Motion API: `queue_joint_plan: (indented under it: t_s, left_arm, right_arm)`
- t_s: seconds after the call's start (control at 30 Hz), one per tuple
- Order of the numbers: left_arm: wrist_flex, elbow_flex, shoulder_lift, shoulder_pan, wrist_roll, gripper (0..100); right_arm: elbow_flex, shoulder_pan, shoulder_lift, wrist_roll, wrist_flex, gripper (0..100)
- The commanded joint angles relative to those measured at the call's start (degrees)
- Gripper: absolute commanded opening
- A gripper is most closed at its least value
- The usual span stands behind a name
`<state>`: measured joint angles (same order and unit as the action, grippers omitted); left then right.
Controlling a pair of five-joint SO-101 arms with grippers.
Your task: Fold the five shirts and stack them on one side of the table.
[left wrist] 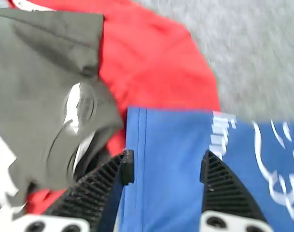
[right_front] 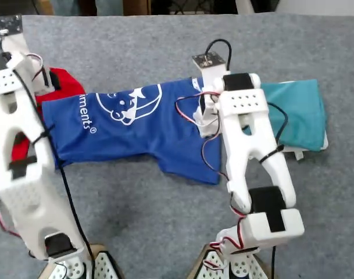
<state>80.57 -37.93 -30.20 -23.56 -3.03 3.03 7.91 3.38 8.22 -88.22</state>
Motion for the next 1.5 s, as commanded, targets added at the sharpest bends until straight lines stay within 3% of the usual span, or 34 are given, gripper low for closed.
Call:
queue_joint_plan:
  t_s: [0.0,0.27,0.43,0.5,0.63,1.13,1.37,1.47]
  left_arm:
    - [0.0,-18.8,-13.8,0.7,1.8,24]
    - [-1.3,-46.1,-43.8,0.3,1.7,23]
    - [-1.3,-57.7,-50.5,0.1,1.3,8]
    - [-1.4,-57.5,-50.2,-0.3,1.3,2]
    - [-1.3,-57.5,-46.2,-2.9,1.7,3]
    - [-1.8,-57.5,-40.0,-24.2,1.9,3]
    - [-0.9,-57.5,-33.0,-32.5,15.3,4]
    - [4.0,-57.5,-29.1,-31.7,16.4,14]
  right_arm:
    - [-6.9,0.7,0.9,-0.4,-2.2,5.7]
    - [-13.1,0.7,5.3,-0.4,-6.9,5.7]
    - [-13.4,0.7,5.7,-0.4,-7.3,5.7]
    - [-13.4,0.7,5.8,-0.4,-7.3,5.7]
    - [-13.4,0.7,5.8,-0.4,-7.3,5.7]
    - [-13.0,0.7,5.8,-0.4,-7.4,5.7]
    - [-13.0,0.8,5.9,-0.4,-7.2,5.7]
    - [-13.4,0.8,5.9,-0.4,-6.8,5.7]
